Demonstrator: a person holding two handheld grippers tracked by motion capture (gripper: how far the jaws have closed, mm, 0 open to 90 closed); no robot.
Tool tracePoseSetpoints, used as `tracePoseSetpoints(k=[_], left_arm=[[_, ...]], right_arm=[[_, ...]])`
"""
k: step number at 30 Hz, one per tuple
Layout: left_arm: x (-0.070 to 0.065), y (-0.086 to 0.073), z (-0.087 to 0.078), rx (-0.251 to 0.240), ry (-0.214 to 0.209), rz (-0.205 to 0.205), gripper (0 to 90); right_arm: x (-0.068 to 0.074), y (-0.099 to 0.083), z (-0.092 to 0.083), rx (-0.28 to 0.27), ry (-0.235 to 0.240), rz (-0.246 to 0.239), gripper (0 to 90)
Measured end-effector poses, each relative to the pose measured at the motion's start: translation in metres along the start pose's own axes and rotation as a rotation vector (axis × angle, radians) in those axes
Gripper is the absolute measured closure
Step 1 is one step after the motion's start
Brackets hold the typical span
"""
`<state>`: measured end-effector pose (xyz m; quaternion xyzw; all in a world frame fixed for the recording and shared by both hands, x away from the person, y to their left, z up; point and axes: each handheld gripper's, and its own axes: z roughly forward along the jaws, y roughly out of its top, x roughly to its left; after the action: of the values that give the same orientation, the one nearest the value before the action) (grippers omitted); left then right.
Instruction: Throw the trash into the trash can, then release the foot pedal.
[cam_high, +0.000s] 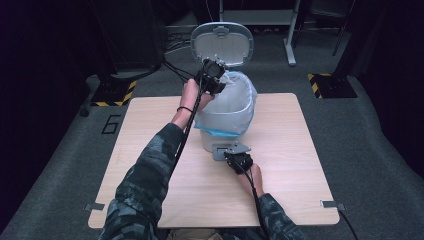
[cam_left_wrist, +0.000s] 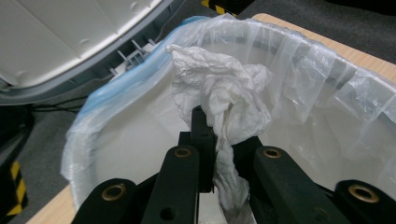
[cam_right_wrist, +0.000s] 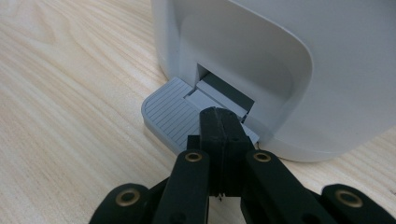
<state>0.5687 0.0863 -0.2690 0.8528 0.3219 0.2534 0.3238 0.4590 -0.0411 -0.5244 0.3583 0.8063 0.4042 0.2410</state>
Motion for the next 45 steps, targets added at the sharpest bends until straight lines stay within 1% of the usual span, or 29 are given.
tracePoseSetpoints(k=[1,2,3,4,5,6,8,10,12,15,18,20,24,25,26,27,29,33,35,36,37,38,40,41,42,45], left_arm=[[0.001,0.001,0.002,0.011,0.021,-0.013,76.1],[0.002,0.003,0.002,0.033,0.038,-0.019,51.0],[0.003,0.003,0.000,0.026,0.015,-0.038,28.6],[0.004,0.003,-0.005,0.003,0.008,-0.042,19.5],[0.004,0.003,-0.008,-0.009,0.004,-0.042,17.2],[0.005,0.002,-0.011,-0.013,-0.003,-0.038,16.1],[0.004,0.000,-0.018,-0.027,-0.009,-0.048,15.5],[0.005,-0.004,-0.027,-0.046,-0.020,-0.049,15.4],[0.005,-0.009,-0.033,-0.062,-0.015,-0.044,15.0],[0.008,-0.019,-0.042,-0.075,-0.018,-0.051,13.5],[0.013,-0.030,-0.051,-0.087,-0.009,-0.054,12.3],[0.014,-0.037,-0.057,-0.093,-0.008,-0.062,11.7],[0.016,-0.050,-0.068,-0.111,-0.001,-0.066,9.9],[0.017,-0.054,-0.071,-0.119,0.007,-0.068,9.6],[0.018,-0.058,-0.073,-0.124,0.008,-0.073,8.8],[0.020,-0.062,-0.075,-0.127,0.018,-0.065,8.7],[0.023,-0.073,-0.080,-0.135,0.028,-0.080,8.3],[0.029,-0.094,-0.084,-0.145,0.048,-0.114,7.8],[0.033,-0.105,-0.086,-0.146,0.060,-0.124,7.7],[0.035,-0.110,-0.087,-0.145,0.067,-0.134,7.8],[0.036,-0.116,-0.087,-0.145,0.071,-0.144,7.7],[0.037,-0.121,-0.087,-0.145,0.071,-0.156,7.7],[0.039,-0.132,-0.086,-0.130,0.078,-0.162,7.6],[0.041,-0.137,-0.086,-0.119,0.083,-0.158,7.5],[0.041,-0.142,-0.085,-0.117,0.088,-0.164,7.3],[0.042,-0.157,-0.082,-0.107,0.090,-0.182,7.2]], right_arm=[[0.000,0.000,0.000,0.000,0.001,0.000,90.0],[-0.001,0.000,0.000,0.006,-0.002,-0.012,90.0],[-0.001,0.000,0.001,0.006,-0.014,-0.019,90.0],[-0.001,0.000,0.000,0.006,-0.002,-0.012,90.0],[-0.001,0.000,0.001,0.006,-0.013,-0.018,90.0],[-0.001,0.000,0.001,0.006,-0.013,-0.017,90.0],[-0.001,0.000,0.001,0.005,-0.013,-0.020,90.0],[-0.001,0.000,0.001,0.005,-0.014,-0.020,90.0],[-0.001,0.000,0.001,0.006,-0.014,-0.014,90.0],[-0.001,0.000,0.001,0.007,-0.015,-0.015,90.0],[-0.001,0.000,0.001,0.008,-0.018,-0.012,90.0],[-0.001,0.000,0.001,0.008,-0.017,-0.012,90.0],[-0.001,0.000,0.000,0.007,-0.021,-0.015,90.0],[0.000,0.000,0.000,0.001,-0.017,-0.002,90.0],[0.000,0.000,0.000,0.002,-0.012,0.000,90.0],[0.000,0.000,0.000,0.002,-0.011,-0.002,90.0],[0.000,0.000,0.001,0.006,-0.026,-0.005,90.0],[0.000,0.000,0.001,0.007,-0.021,-0.004,90.0],[-0.001,0.000,0.001,0.006,-0.024,-0.003,90.0],[-0.001,0.000,0.001,0.008,-0.024,-0.010,90.0],[0.000,0.000,0.001,0.006,-0.022,-0.002,90.0],[-0.001,0.000,0.001,0.009,-0.020,-0.010,90.0],[-0.001,0.000,0.001,0.009,-0.016,-0.008,90.0],[-0.001,0.000,0.001,0.007,-0.016,0.001,90.0],[-0.001,0.000,0.001,0.010,-0.010,0.009,90.0],[-0.001,0.000,0.001,0.009,-0.014,0.007,90.0]])
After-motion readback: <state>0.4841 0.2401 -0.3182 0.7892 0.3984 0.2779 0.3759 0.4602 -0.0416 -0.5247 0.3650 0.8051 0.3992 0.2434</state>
